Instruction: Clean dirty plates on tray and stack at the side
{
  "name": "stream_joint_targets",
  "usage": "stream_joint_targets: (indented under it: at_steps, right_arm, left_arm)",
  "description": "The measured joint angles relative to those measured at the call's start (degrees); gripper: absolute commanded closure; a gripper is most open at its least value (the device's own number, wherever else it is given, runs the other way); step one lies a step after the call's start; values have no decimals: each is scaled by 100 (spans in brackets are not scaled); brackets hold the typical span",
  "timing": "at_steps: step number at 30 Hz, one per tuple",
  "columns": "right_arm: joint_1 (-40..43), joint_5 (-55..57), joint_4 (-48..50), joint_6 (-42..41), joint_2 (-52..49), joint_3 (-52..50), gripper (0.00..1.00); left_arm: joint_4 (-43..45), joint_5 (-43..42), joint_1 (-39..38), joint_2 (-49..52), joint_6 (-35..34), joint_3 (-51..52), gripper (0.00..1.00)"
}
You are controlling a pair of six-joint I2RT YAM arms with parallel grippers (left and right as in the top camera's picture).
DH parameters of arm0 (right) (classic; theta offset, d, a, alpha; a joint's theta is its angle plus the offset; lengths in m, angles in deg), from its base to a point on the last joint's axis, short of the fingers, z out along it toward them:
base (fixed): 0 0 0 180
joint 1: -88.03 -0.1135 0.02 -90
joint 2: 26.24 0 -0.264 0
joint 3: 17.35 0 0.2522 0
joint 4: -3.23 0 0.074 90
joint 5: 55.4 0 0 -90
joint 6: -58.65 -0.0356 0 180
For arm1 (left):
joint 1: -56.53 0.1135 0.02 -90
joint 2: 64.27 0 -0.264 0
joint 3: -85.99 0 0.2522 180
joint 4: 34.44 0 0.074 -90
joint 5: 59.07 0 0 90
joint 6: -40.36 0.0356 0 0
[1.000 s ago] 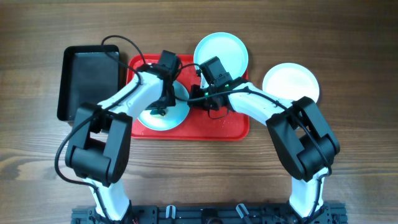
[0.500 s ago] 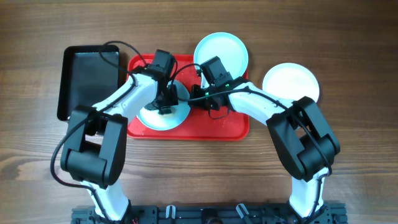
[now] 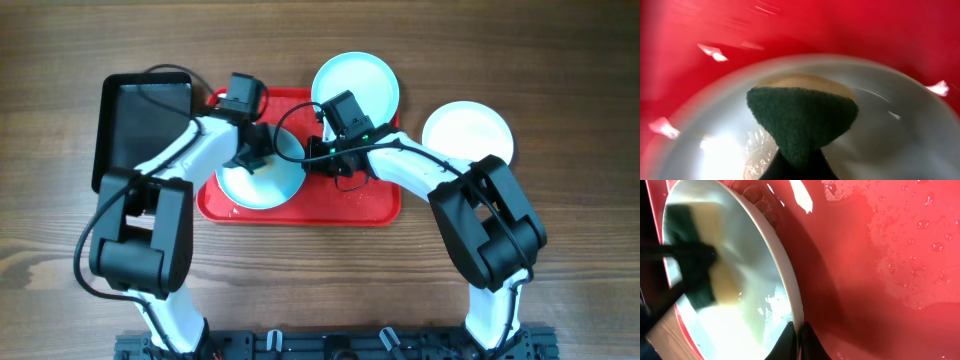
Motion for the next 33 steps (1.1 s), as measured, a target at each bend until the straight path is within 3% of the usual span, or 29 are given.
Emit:
stream_joint_targets:
  at_steps: [5, 11, 16, 19, 24, 29, 33]
  right_arm:
    - [-44, -44, 39, 0, -9, 0, 96]
    - [-68, -109, 2, 87, -9, 0, 96]
    - [-50, -103, -4, 111, -9, 0, 96]
    - [9, -70, -55, 131, -9, 0, 96]
    - [66, -2, -52, 122, -9, 0, 96]
    - [66, 31, -13, 81, -9, 0, 96]
    - [63, 31, -4, 61, -9, 0, 96]
  left_arm:
    - [-542, 321, 138, 0, -227, -68, 96]
    - [-1727, 66, 227, -7, -264, -142, 96]
    - [-1998, -811, 387, -7, 538, -131, 96]
    - [-1827, -1314, 411, -7, 1117, -81, 96]
    - [-737, -1832, 409, -2, 1368, 2, 96]
    - [-120, -1432, 332, 7, 973, 31, 96]
    - [-116, -551, 190, 0, 219, -4, 96]
